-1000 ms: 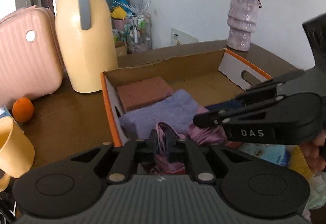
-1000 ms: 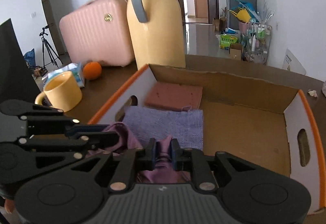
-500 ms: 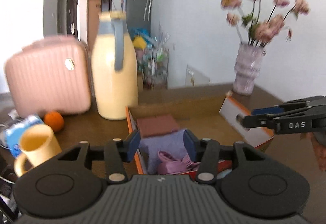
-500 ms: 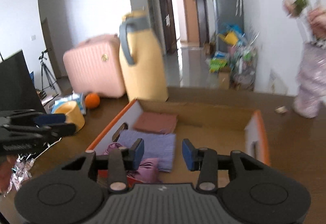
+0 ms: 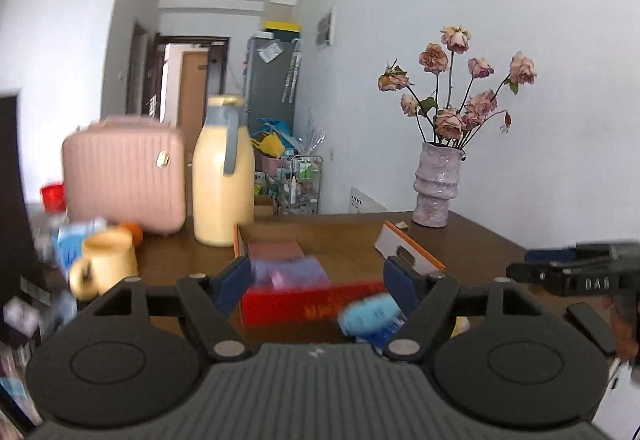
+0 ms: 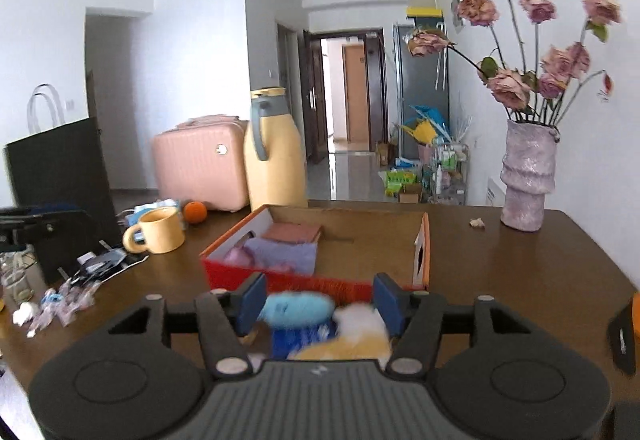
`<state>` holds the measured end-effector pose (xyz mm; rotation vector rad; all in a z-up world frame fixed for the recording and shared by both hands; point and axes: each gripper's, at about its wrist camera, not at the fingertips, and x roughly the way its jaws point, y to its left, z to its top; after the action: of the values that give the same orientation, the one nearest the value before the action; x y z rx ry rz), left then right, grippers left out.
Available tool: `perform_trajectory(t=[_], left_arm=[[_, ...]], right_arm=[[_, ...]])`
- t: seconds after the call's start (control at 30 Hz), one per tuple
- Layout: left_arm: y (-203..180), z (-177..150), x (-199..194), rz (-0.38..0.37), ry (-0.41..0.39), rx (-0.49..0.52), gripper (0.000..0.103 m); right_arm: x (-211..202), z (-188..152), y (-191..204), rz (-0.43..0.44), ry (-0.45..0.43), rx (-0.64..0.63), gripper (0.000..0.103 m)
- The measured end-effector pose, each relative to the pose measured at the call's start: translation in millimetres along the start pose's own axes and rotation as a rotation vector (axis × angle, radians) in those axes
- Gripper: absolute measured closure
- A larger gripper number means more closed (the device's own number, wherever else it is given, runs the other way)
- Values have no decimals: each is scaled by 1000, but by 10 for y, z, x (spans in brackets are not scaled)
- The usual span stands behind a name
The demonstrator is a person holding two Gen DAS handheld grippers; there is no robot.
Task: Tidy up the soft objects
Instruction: 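Move the right gripper back to the pile and grasp the yellow plush toy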
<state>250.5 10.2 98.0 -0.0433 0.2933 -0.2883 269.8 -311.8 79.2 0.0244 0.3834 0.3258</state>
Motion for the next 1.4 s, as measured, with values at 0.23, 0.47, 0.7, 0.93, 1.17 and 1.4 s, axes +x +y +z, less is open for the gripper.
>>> perform_trajectory(t=[0.23,0.47,0.7,0.93,1.17,1.4], left_arm=[[-176,-884,-375,-18,122,-104,29],[-335,-1029,-235,-38,187,-81,29],[-572,-864,352,-145,207,-38,50],[-621,-626,988,-87,190,-25,50],[-739,-541,1321,-100,208,8,49],[-1071,-561,1843,-214,304,-54,49]], right_arm=[[-468,-850,189,-12,21,64,45],[-375,-1034,140,-17,64,117,45],[13,-917,-113,-39,59,197,45],[903,-777,-133,-107,69,253,23],[1178,-839,-353,-226,91,266,30],[952,-840,-827,-297,63,257,29]])
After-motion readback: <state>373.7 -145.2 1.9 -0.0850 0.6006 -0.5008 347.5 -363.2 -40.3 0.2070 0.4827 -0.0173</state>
